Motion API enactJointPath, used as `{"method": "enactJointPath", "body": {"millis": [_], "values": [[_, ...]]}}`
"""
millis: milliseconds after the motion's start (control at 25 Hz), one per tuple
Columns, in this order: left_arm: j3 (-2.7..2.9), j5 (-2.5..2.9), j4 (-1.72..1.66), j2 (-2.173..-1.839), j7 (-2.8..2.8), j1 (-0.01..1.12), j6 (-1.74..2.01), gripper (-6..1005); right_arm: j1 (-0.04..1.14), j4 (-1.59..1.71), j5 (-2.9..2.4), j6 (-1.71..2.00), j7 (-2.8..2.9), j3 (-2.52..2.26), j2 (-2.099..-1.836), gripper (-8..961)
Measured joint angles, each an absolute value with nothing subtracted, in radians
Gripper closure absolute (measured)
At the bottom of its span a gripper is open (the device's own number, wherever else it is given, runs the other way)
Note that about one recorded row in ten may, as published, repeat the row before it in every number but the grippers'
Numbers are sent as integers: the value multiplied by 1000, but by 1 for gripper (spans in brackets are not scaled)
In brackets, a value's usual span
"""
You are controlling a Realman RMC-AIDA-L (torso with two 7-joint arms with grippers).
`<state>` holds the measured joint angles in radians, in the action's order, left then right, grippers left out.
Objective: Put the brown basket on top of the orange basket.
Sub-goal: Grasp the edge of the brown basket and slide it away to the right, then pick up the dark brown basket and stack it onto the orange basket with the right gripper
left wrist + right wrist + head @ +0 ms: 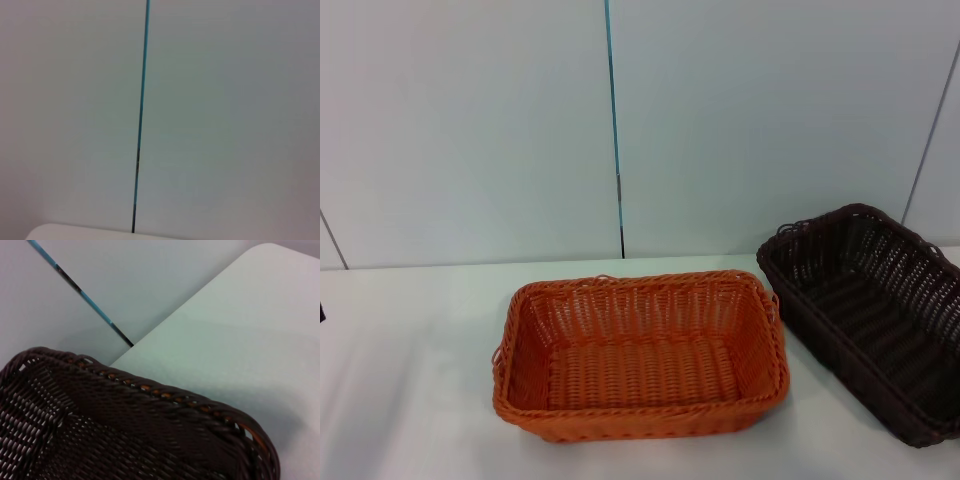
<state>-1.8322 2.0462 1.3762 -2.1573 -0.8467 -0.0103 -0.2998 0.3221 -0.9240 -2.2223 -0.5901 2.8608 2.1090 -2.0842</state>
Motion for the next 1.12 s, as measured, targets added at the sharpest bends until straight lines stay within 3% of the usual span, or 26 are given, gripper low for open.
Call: {"method": "enactJointPath", "body": {"millis": [40,280,680,800,1120], "values": [[-1836,2046,1376,-2158,-847,-11,-306,120,322,-923,-2222,-590,2860,2108,-2084,408],[-1841,2046,1381,-2158,-847,-17,-322,120,316,-928,-2227,-590,2856,2094,-2083,474],[-1841,2046,1381,-2158,-847,-21,-328,120,280,-969,-2228,-590,2855,2102,-2082,517],[-1841,2046,1381,-2158,-847,-21,-329,120,274,-972,-2228,-577,2855,2102,-2083,604],[-1841,2048,1381,-2158,-847,-15,-337,120,275,-973,-2229,-562,2855,2102,-2082,717]]}}
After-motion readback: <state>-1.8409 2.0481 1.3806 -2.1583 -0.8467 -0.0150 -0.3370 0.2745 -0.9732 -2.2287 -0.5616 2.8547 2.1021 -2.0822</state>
